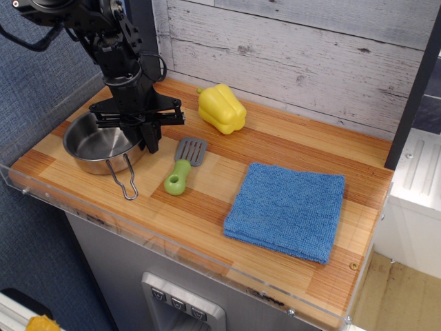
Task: Put the pot on top of the napkin.
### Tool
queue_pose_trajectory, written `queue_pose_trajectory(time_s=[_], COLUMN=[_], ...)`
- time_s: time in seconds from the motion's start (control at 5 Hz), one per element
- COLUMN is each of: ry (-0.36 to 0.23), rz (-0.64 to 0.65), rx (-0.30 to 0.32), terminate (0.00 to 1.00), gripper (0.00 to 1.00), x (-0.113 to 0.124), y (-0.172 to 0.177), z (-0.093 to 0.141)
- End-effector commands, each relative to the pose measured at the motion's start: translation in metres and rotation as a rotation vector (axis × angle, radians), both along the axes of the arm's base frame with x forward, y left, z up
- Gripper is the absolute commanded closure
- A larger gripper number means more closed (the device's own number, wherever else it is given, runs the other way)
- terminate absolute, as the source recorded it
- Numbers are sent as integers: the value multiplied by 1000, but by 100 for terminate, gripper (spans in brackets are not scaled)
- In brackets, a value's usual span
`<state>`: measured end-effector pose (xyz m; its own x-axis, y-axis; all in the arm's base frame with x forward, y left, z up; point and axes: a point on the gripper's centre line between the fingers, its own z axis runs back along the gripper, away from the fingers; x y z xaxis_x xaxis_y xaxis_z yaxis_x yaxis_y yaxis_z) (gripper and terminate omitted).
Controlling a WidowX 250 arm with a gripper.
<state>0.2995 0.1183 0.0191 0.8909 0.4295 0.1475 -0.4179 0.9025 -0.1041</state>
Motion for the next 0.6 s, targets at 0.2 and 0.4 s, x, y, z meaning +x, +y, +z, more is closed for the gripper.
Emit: queue_pose_trajectory(time_s=[0.2,0.4], ry=[-99,-120], rz=[90,35], rx=[16,2], terminate=[0,0], gripper=[100,100], x=[-1,13], y=[3,-19], z=[92,97])
